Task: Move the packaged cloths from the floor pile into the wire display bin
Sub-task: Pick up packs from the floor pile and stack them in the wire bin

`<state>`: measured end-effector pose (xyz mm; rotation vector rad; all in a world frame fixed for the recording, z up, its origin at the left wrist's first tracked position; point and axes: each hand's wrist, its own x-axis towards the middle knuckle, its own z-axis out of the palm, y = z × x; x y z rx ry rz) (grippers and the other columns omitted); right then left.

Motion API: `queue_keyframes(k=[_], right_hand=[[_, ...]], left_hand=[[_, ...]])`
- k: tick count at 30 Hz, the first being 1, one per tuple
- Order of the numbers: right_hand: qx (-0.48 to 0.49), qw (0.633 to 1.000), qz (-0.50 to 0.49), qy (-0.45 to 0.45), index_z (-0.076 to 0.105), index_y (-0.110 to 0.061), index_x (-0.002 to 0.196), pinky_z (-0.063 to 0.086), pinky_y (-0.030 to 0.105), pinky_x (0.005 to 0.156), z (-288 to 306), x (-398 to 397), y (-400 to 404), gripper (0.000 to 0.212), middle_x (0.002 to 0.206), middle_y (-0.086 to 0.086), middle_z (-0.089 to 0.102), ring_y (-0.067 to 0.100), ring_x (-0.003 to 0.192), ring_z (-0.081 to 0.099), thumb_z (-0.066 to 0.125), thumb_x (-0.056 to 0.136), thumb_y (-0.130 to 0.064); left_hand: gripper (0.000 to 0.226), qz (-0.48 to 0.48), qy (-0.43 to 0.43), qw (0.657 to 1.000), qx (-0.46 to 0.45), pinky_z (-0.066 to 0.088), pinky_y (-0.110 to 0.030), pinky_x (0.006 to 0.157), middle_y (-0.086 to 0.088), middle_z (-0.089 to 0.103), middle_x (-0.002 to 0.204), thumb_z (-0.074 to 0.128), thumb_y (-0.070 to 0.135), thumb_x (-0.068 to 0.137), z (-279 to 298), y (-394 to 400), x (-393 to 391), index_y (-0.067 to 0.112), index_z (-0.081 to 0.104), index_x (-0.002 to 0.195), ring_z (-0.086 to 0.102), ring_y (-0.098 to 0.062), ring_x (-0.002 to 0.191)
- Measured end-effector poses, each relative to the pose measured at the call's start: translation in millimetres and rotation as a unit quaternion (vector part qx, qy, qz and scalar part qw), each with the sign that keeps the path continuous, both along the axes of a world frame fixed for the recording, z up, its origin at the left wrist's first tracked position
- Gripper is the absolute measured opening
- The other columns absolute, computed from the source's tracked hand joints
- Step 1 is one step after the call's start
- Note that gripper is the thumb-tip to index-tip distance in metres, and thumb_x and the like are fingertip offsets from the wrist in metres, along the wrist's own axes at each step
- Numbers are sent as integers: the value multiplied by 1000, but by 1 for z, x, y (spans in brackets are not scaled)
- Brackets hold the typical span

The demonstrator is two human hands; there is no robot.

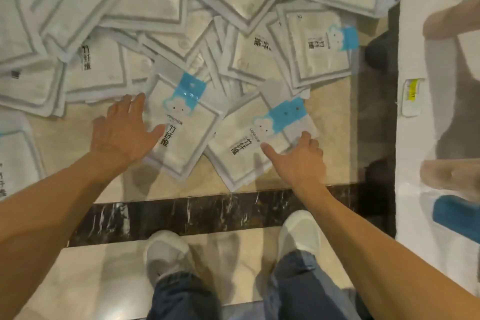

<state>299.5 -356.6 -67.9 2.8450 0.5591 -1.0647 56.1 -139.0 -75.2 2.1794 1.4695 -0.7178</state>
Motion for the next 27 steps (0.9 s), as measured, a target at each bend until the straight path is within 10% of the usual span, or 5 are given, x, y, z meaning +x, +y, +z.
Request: queue_keyframes(k=[10,15,19,27], right_hand=[[81,908,-408,47,20,1,148,43,47,107,-71,-36,21,123,147,21,42,39,135,47,88,67,-62],[211,818,-527,92,51,-3,132,57,29,79,-70,-36,7,69,117,5,68,21,96,66,90,79,-25],[287,778,-526,190,67,-11,123,61,24,71,-48,-25,-1,30,101,-4,78,9,86,75,75,93,-12],[343,795,-442,233,67,-16,121,60,49,89,45,25,1,28,118,7,77,26,105,75,69,95,-5]], left_hand=[[104,160,-57,985,4,36,-55,106,-21,50,139,89,61,63,-65,9,-4,2,45,136,43,-41,133],[73,252,-142,955,-69,51,-50,95,-4,69,115,91,55,65,-60,11,-14,16,63,120,65,-34,104],[28,357,-259,888,-129,52,-26,60,6,68,92,82,20,86,-42,10,-12,18,67,109,62,-9,77],[30,394,-328,833,-206,55,-40,87,6,73,101,76,6,87,46,28,-8,31,65,101,70,-17,93]])
